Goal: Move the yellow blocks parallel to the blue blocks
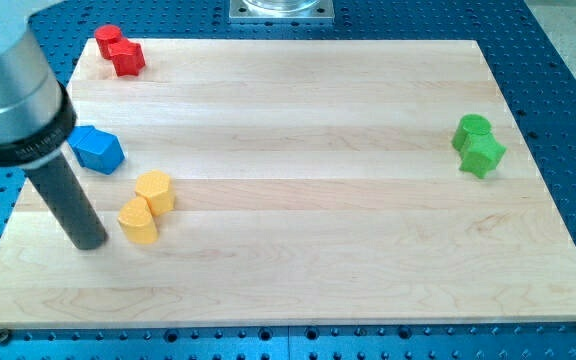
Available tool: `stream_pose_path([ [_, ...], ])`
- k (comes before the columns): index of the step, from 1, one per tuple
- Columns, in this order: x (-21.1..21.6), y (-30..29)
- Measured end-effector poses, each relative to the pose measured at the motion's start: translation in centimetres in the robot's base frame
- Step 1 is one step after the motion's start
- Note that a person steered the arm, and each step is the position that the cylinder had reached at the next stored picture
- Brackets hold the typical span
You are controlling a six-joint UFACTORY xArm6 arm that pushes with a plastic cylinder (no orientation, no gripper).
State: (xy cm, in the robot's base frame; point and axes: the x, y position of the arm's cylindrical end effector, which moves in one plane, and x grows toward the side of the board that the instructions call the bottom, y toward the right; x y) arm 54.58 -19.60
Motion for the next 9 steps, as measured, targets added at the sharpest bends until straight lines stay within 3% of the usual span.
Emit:
stream_pose_path([
  [1,2.6,1.7],
  [2,2.4,2.7],
  [4,-4.6,2.7],
  [6,-7.5,3.3],
  [7,-7.0,3.3],
  [9,-1.8,5.0],
])
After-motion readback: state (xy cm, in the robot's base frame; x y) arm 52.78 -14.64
